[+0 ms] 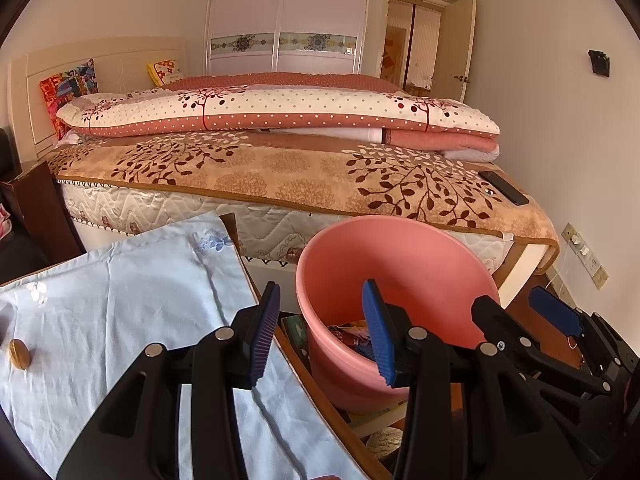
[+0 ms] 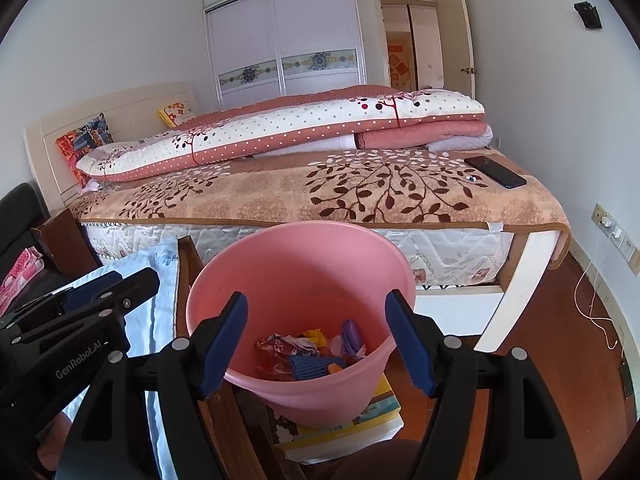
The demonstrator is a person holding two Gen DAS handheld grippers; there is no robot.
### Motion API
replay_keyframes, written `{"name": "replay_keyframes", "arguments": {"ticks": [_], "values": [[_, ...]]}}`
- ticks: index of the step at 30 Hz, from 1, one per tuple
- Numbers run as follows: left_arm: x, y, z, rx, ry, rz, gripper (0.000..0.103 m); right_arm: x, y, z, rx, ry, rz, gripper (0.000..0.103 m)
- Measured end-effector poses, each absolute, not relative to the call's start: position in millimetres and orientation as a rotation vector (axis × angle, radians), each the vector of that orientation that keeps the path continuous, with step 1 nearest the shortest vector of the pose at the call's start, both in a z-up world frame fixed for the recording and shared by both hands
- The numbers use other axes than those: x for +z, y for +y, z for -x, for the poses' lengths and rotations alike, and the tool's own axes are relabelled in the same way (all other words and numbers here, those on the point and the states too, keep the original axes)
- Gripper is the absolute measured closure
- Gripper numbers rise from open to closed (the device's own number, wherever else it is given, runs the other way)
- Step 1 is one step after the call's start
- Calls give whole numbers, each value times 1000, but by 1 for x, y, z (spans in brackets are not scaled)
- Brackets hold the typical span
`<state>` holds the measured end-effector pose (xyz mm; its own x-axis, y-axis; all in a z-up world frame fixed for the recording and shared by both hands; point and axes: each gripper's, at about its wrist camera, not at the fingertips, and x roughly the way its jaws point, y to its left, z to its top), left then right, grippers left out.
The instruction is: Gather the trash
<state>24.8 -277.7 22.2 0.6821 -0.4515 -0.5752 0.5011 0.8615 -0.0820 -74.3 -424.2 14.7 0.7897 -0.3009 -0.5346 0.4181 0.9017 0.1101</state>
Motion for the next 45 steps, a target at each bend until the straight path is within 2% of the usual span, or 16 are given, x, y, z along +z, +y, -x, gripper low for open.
{"name": "replay_keyframes", "arguments": {"ticks": [45], "values": [[18, -266, -23, -538, 643, -64, 60, 10, -420, 75, -410, 539, -225, 31]]}}
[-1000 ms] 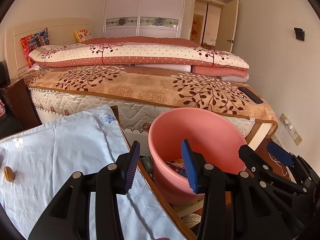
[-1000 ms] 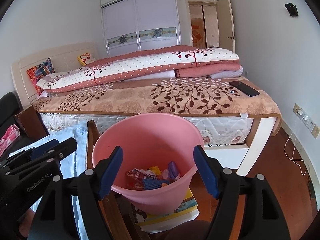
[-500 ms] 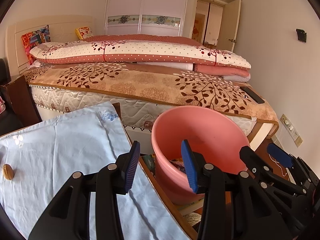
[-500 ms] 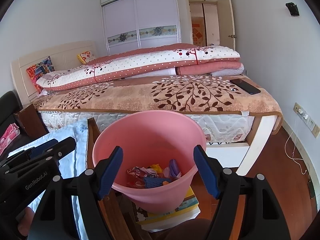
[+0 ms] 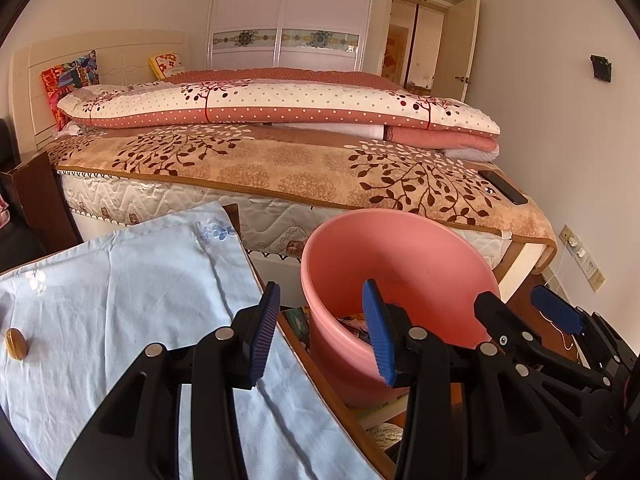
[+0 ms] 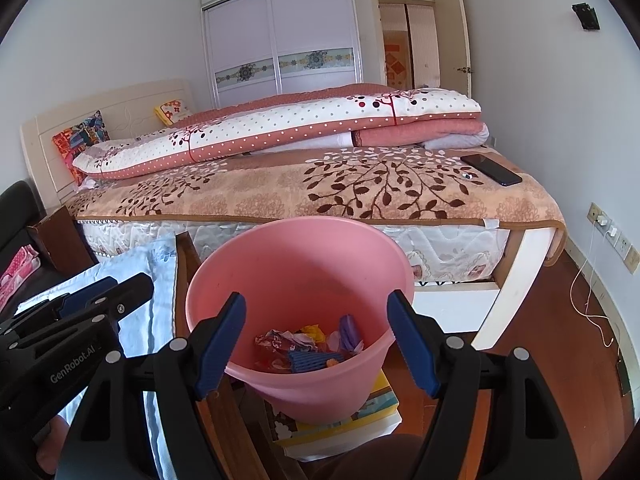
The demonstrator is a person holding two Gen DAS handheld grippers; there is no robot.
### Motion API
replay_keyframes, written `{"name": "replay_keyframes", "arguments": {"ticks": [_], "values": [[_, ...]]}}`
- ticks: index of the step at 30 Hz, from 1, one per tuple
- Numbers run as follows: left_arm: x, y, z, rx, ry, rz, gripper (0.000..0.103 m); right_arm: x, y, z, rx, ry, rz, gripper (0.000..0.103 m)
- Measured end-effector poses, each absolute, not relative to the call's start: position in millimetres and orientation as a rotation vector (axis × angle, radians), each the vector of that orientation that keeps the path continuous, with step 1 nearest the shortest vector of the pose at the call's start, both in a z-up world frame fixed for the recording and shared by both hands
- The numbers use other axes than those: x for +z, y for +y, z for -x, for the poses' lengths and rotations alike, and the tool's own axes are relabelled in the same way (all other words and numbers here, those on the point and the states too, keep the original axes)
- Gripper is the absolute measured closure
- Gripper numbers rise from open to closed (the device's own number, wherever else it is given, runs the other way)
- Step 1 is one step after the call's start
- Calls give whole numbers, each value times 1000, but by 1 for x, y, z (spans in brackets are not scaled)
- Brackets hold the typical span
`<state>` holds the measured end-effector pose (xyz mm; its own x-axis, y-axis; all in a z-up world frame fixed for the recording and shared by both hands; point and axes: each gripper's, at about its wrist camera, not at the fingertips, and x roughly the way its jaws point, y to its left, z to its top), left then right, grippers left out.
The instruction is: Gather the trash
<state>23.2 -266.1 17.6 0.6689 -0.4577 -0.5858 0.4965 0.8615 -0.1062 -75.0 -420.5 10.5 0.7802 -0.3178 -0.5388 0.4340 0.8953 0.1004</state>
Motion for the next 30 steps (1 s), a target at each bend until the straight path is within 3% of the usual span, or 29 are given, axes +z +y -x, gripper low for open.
{"name": "replay_keyframes", "arguments": {"ticks": [30], "values": [[16, -267, -21, -544, 648, -68, 60, 10, -419, 75, -410, 538, -221, 31]]}}
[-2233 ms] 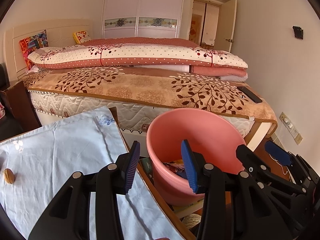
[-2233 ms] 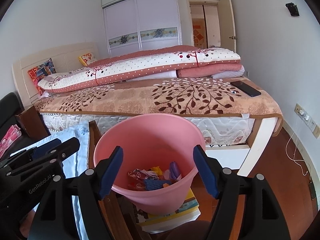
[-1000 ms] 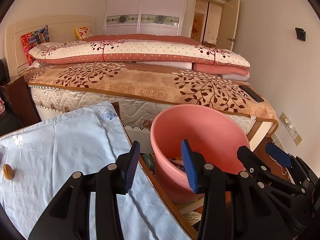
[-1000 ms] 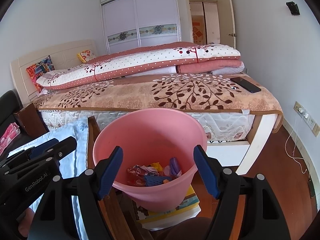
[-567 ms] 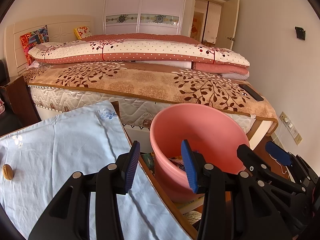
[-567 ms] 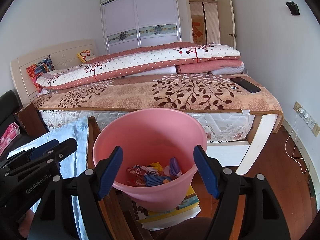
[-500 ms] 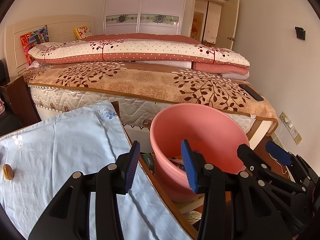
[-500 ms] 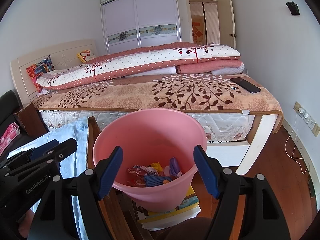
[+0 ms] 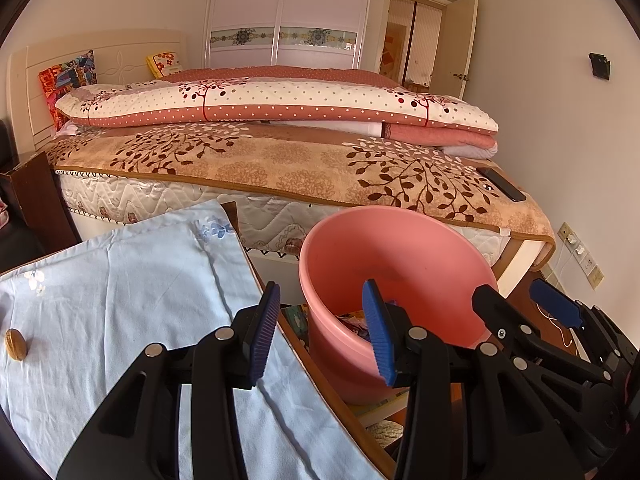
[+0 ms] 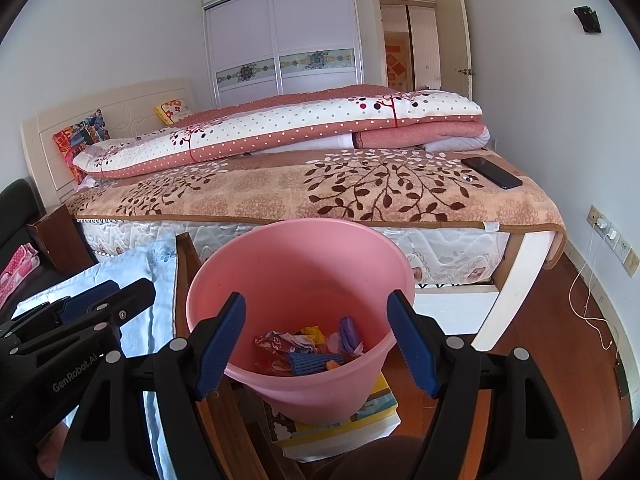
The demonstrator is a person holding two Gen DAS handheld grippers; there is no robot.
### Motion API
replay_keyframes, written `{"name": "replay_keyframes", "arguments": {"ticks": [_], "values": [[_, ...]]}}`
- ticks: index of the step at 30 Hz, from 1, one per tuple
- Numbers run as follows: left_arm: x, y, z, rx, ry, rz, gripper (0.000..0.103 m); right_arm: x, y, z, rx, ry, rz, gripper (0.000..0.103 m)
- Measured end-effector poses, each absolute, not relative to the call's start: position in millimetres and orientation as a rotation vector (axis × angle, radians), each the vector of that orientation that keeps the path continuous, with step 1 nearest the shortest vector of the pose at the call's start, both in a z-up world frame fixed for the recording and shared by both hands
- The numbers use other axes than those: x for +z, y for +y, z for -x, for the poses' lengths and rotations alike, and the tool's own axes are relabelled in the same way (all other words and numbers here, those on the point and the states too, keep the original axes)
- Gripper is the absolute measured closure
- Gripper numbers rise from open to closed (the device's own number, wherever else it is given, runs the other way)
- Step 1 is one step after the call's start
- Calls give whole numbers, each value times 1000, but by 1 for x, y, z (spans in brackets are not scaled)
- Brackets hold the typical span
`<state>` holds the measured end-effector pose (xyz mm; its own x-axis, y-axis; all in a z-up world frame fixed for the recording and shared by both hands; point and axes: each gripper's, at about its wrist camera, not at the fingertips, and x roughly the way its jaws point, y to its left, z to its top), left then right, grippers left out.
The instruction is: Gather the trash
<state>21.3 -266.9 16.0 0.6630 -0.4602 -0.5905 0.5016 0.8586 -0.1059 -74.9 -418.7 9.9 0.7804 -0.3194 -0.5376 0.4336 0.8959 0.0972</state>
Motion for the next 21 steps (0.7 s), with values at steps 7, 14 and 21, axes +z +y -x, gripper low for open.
{"name": "replay_keyframes", "arguments": {"ticks": [7, 14, 21], "values": [[15, -266, -21, -545, 655, -72, 60, 10, -419, 74, -411, 541, -218, 31], [16, -264, -21, -537, 646, -73, 60, 10, -419, 74, -411, 543, -219, 31], [15, -263, -23, -539, 661, -76, 60, 10, -419, 74, -409, 541, -216, 31]]}}
